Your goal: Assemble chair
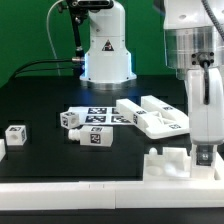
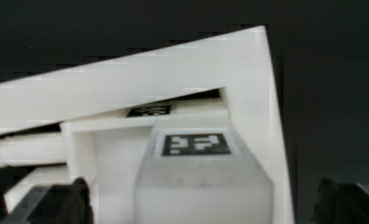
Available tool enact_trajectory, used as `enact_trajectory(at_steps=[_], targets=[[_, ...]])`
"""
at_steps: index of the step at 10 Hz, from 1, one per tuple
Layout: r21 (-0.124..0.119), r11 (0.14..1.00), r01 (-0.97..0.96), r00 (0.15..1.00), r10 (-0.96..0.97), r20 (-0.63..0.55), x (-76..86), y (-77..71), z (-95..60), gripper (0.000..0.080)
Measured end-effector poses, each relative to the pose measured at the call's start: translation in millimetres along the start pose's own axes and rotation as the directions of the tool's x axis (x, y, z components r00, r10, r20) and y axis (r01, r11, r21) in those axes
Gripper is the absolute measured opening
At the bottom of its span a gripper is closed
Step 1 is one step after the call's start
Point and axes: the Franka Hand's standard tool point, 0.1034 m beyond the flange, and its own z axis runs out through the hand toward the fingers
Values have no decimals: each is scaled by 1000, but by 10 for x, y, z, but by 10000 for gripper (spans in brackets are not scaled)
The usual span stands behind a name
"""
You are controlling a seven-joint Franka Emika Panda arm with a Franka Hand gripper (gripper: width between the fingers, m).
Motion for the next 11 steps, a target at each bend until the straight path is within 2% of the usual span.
enact_trajectory(at_steps=[1, 2, 7, 8, 10, 11], targets=[[34, 999, 30, 1000, -30, 7, 52, 2, -135, 640], [51, 998, 43, 999, -43, 8, 112, 31, -235, 648], [43, 998, 45, 999, -45, 4, 135, 46, -208, 649], [43, 994, 97, 995, -97, -1, 162, 52, -198, 649], [56, 930, 363, 932, -364, -5, 470, 104, -185, 649], [63, 869, 492, 871, -491, -21, 606, 148, -200, 649]])
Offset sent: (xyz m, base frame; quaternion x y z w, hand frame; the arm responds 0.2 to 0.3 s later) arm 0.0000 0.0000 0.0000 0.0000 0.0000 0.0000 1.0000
